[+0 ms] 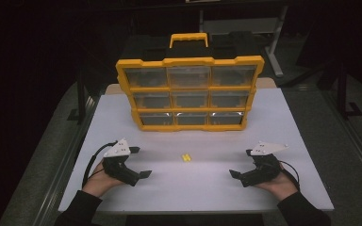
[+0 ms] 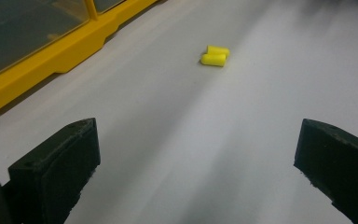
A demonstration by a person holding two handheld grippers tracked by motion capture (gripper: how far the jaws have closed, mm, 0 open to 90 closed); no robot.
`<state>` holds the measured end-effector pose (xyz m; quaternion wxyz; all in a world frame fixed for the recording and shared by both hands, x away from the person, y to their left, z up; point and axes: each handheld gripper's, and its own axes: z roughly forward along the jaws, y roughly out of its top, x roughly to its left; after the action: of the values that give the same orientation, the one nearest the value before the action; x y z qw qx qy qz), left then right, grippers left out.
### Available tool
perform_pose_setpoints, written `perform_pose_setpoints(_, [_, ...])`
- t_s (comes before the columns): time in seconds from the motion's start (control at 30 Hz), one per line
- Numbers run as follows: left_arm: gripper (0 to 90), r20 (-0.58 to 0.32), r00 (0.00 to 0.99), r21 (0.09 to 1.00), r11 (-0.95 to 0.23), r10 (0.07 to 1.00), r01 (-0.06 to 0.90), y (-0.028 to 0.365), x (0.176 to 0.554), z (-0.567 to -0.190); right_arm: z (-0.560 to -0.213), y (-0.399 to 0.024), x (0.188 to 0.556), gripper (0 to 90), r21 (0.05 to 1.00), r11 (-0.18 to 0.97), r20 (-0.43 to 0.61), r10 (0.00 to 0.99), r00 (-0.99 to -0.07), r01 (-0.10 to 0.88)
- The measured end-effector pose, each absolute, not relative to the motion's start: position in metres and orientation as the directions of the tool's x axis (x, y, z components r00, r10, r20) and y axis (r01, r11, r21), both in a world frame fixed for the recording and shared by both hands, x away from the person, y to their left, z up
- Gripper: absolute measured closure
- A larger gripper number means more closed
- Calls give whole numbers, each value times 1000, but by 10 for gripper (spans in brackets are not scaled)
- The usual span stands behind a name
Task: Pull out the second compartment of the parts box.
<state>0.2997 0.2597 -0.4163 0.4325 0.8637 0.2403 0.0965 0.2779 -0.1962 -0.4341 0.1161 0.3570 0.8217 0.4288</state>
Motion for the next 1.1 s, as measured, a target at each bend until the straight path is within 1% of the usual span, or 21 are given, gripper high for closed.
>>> perform_pose_setpoints(0.37, [0, -44, 870, 790, -516, 491, 331, 259, 301, -418, -432, -197, 277, 0, 790, 375, 122, 679, -724, 485])
perform_pose_setpoints(0.7, [0, -55, 874, 789, -515, 483, 335, 256, 303, -419, -432, -193, 278, 0, 781, 399, 124, 655, -746, 480])
perform_pose_setpoints(1.1, [0, -50, 881, 800, -510, 471, 318, 246, 309, -418, -432, -194, 279, 0, 791, 382, 135, 653, -745, 478])
